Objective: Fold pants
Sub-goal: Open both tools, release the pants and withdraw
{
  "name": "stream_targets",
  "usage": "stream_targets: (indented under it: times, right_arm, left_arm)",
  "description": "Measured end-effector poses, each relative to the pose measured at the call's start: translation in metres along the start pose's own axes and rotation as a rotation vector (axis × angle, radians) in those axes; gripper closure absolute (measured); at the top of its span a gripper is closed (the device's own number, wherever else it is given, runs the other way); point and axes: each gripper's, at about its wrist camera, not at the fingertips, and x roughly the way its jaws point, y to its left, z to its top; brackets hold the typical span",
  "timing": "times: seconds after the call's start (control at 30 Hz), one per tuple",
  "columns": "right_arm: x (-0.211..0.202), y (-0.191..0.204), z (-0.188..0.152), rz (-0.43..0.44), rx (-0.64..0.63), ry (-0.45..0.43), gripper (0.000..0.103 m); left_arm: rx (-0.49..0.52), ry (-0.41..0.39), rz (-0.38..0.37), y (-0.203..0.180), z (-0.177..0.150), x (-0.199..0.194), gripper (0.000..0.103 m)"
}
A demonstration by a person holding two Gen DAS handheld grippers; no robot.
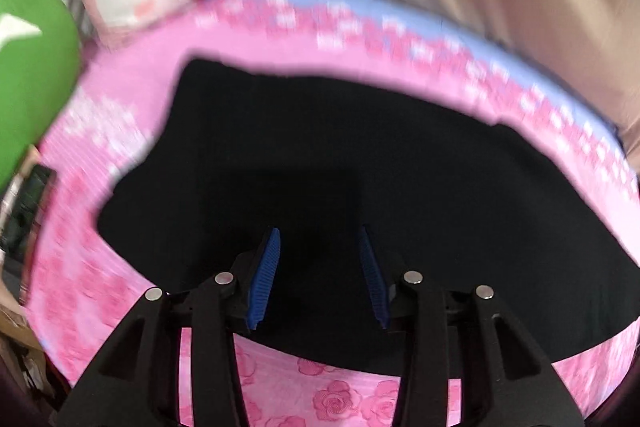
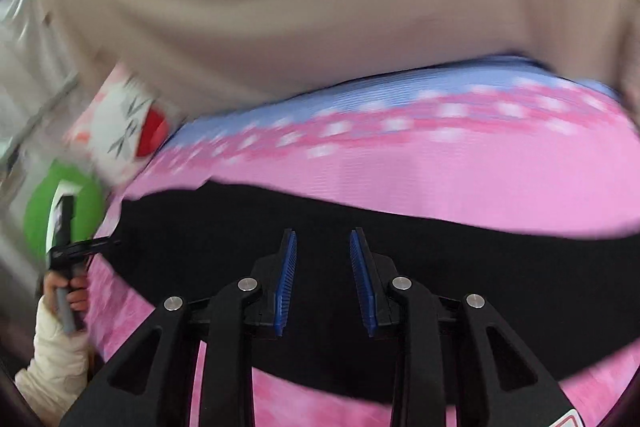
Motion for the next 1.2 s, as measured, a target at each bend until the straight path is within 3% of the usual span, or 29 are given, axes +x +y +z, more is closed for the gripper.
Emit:
stream_targets:
  times: [0.13, 0.33, 0.47, 0.5, 0.53, 0.63, 0.73, 0.83, 0.9, 1.03, 1.13, 1.2]
  right_arm:
    - [0.113, 0.083, 0.04, 0.053, -0.151, 0.122, 0.074]
    - [0.233, 0.139, 0.063, -0.031, -0.281, 0.261, 0.073]
    - [0.264, 0.145, 0.061, -0.032, -0.296, 0.305, 0.076]
    - [0.269, 0.149, 0.062, -0.025, -0.303, 0.314, 0.089]
    - [0.271, 0.154, 0.063, -0.006, -0.318, 0.314, 0.094]
    - [0.273, 0.166, 0.067, -0.059, -0.389, 0.272, 0.098]
    - [0.286, 0.157, 0.089, -0.068, -0.327, 0.239, 0.101]
    - [0.315, 0.153, 0.09, -0.13, -0.33, 0.279, 0.103]
    - [0.303, 0.152, 0.096, -0.126, -0.301, 0.248, 0.103]
    - [0.211, 0.143, 0.084, -0.075, -0.279, 0.083, 0.1]
    - [0.155, 0.116, 0.048, -0.098, -0.259, 0.053, 0.086]
    - [0.11, 0.068, 0.015, -0.17, -0.192, 0.03, 0.076]
  left_arm:
    - [0.041, -0.065, 0.033, -0.004, -0.018, -0.001, 0.062]
    - [0.106, -0.121, 0.1, -0.007, -0.025, 0.002, 0.044]
    - [0.117, -0.15, 0.104, -0.004, -0.026, 0.0, 0.039]
    - [0.115, -0.154, 0.101, -0.002, -0.026, 0.0, 0.038]
    - [0.113, -0.159, 0.098, -0.001, -0.026, 0.0, 0.038]
    - [0.11, -0.164, 0.095, -0.001, -0.024, 0.0, 0.036]
    - [0.119, -0.169, 0.115, -0.004, -0.02, 0.001, 0.033]
    - [0.127, -0.18, 0.153, -0.007, -0.018, 0.004, 0.027]
    - [0.131, -0.188, 0.169, -0.007, -0.019, 0.003, 0.025]
    - [0.121, -0.208, 0.176, -0.003, -0.025, -0.013, 0.025]
    - [0.14, -0.251, 0.175, -0.012, -0.034, -0.033, 0.025]
    - [0.173, -0.29, 0.176, -0.027, -0.043, -0.047, 0.02]
